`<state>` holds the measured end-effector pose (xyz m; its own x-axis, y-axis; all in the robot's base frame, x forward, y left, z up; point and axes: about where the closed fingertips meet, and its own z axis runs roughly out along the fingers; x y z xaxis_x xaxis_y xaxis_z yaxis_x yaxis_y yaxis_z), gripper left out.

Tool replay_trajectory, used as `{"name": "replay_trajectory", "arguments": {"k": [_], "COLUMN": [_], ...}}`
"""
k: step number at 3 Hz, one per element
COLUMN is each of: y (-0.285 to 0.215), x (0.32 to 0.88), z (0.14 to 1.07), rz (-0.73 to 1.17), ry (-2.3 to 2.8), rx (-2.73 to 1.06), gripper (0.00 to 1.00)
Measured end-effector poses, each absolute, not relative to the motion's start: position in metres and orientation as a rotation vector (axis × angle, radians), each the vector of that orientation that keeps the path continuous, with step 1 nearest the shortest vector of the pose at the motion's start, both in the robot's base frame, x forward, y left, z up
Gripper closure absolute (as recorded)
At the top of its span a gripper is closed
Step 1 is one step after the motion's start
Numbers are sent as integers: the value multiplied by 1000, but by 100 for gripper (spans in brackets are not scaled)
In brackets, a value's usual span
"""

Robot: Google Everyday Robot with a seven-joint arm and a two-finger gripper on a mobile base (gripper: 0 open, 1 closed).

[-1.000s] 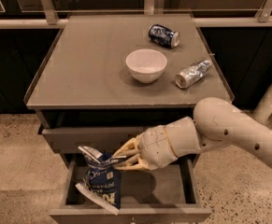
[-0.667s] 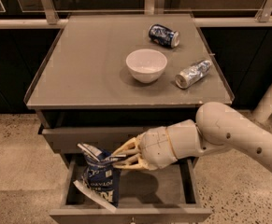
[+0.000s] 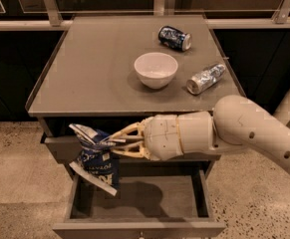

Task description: Pick blue chip bag from middle drawer and place on counter

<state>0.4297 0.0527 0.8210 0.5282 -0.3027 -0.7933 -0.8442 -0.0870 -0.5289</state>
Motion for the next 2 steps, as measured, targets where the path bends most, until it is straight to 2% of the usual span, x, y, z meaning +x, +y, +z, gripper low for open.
{"name": "replay_trajectory", "arguments": {"k": [2], "y": [82], "x": [466], "z": [899], "rz": [475], "ry": [934], "rx": [-1711], "gripper": [100]}}
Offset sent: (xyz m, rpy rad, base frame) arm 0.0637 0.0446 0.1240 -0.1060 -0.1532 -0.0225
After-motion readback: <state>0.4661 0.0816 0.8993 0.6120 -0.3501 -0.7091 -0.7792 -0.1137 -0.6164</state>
